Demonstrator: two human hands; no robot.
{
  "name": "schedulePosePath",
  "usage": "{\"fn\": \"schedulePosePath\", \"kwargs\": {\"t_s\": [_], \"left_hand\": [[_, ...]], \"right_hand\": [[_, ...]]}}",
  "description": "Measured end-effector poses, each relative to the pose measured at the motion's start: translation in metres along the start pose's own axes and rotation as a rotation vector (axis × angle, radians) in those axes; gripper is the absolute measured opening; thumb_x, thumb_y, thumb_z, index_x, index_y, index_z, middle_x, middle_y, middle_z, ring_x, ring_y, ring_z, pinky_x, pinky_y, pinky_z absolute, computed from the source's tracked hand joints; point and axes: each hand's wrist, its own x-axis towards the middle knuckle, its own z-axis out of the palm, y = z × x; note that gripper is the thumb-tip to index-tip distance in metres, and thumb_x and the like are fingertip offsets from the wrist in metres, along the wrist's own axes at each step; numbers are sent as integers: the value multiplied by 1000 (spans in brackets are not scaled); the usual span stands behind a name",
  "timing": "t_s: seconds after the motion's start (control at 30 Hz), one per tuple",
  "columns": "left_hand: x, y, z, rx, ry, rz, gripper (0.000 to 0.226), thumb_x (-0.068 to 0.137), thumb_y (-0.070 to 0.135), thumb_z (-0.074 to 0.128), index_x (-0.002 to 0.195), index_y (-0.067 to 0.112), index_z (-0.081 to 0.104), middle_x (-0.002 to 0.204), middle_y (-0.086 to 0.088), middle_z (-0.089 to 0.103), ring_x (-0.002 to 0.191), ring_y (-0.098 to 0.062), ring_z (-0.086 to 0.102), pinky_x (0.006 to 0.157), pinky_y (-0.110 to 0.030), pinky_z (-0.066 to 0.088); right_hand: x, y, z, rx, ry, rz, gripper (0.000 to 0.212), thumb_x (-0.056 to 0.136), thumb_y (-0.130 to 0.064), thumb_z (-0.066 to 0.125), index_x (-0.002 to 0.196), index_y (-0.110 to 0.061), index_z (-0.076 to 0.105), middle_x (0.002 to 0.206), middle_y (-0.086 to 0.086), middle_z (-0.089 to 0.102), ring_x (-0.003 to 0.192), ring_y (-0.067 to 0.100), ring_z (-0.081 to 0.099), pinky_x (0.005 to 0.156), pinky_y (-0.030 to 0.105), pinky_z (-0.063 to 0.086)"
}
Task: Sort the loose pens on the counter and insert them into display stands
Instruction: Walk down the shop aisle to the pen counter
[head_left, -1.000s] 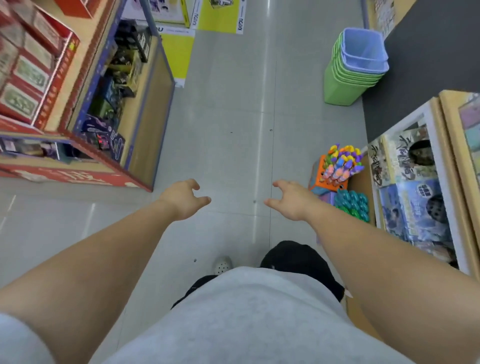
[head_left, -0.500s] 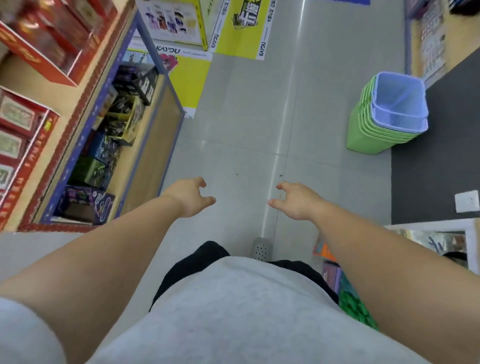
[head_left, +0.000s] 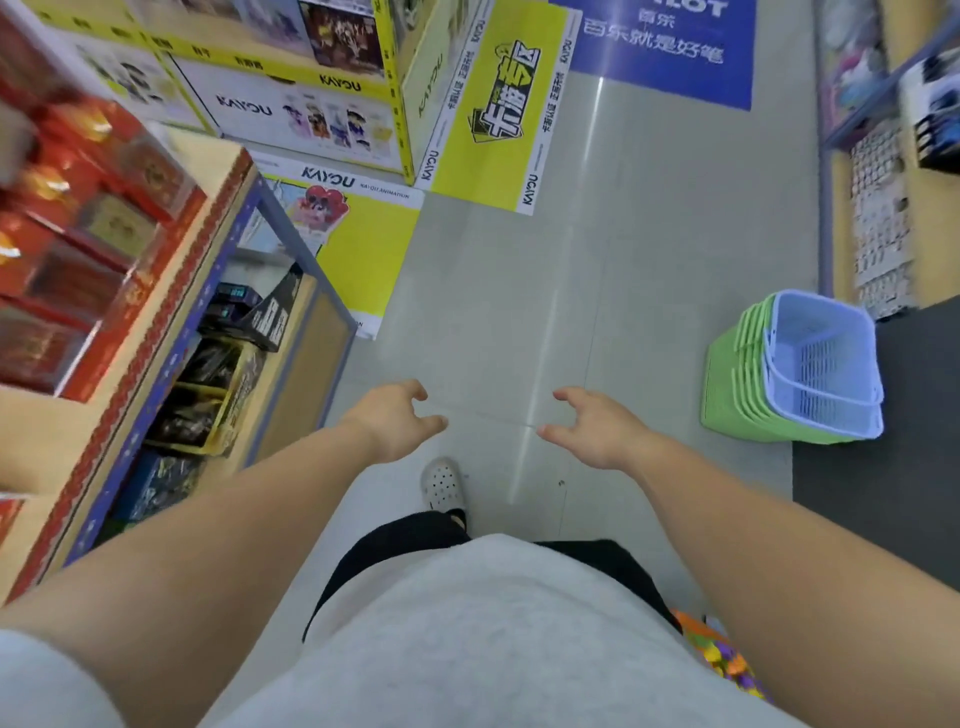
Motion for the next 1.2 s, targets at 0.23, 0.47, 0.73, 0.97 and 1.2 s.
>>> {"fn": "schedulePosePath", "kwargs": {"t_s": [0.23,0.47,0.73,0.97,1.2], "left_hand": [[115,23,-135,60,7,-28,63,93,57,59,143,21,46,133,-8,59,110,-27,60,93,-38,51],[236,55,-247,46,100,-88,62,93,55,61,142,19,49,139,-8,56,122,-30,55,98,-39,48],[335,101,-374,-52,222,-188,66,94,58,57,145,19,46,144,-8,50,107,-26,58,86,-36,47],[400,67,-467,-143,285,-317,66,93,60,58,142,18,48,142,-10,53,120,-31,56,98,-43,49],[474,16,-596,-215,297,-283,58,97,49,57,141,13,48,139,-14,51,97,-29,61,79,-38,51]], "right_hand": [[107,-79,-119,37,-5,-50,74,92,-59,56,154,-26,31,159,3,34,142,25,38,114,38,35],[249,-132,-248,4,-4,-108,71,92,-55,61,152,-24,38,153,7,42,134,25,47,106,34,38],[389,-206,-408,-181,-67,-250,68,95,-51,58,152,-21,37,155,4,42,140,23,42,109,34,37],[486,-314,-469,-224,-118,-342,70,93,-54,60,152,-23,38,156,5,41,138,26,45,106,36,40],[574,-455,-510,-251,-107,-354,70,95,-54,58,154,-22,36,159,4,37,140,28,42,107,39,40]]}}
